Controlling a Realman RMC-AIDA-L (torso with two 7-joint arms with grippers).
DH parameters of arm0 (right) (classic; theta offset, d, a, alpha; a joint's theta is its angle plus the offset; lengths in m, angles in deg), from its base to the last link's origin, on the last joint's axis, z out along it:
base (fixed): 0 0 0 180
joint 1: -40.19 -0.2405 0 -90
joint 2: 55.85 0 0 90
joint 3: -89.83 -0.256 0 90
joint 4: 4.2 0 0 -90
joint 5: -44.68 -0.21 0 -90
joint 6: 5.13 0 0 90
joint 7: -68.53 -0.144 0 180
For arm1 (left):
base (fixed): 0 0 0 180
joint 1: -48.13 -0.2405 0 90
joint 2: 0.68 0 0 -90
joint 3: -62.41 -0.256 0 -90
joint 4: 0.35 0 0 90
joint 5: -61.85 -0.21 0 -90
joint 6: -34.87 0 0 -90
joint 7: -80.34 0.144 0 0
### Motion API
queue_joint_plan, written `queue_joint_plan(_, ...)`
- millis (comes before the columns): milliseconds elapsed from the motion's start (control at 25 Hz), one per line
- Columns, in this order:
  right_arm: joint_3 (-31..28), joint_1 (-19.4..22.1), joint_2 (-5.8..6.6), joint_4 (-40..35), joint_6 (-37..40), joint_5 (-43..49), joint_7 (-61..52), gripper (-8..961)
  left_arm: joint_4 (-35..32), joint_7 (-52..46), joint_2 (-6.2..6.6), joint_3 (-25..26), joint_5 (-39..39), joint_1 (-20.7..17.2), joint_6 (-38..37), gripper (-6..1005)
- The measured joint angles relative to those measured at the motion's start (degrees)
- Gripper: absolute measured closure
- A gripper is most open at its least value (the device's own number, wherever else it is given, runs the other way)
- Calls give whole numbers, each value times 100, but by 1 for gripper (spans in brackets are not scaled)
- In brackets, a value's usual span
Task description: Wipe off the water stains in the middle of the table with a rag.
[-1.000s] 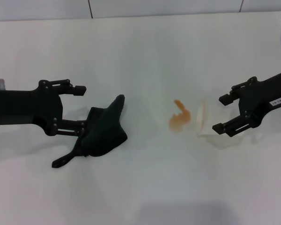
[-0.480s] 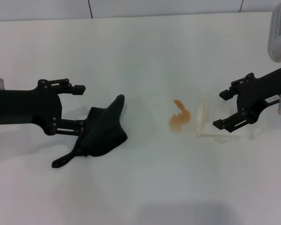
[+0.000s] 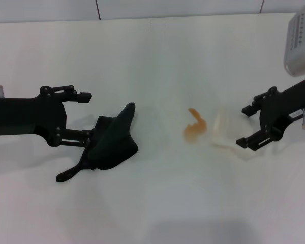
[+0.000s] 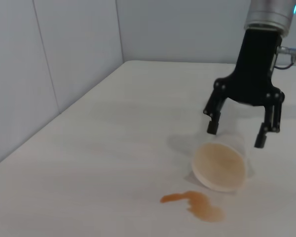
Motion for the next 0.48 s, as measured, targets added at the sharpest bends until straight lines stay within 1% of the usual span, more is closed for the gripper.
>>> queue_joint_plan(200, 133, -14, -10, 62, -63, 152, 17, 116, 6, 0, 0, 0, 2, 9, 11, 135)
queue_joint_plan(480, 176, -25, -10, 70, -154, 178, -20, 117, 5, -1, 0, 0, 25, 14, 12, 135)
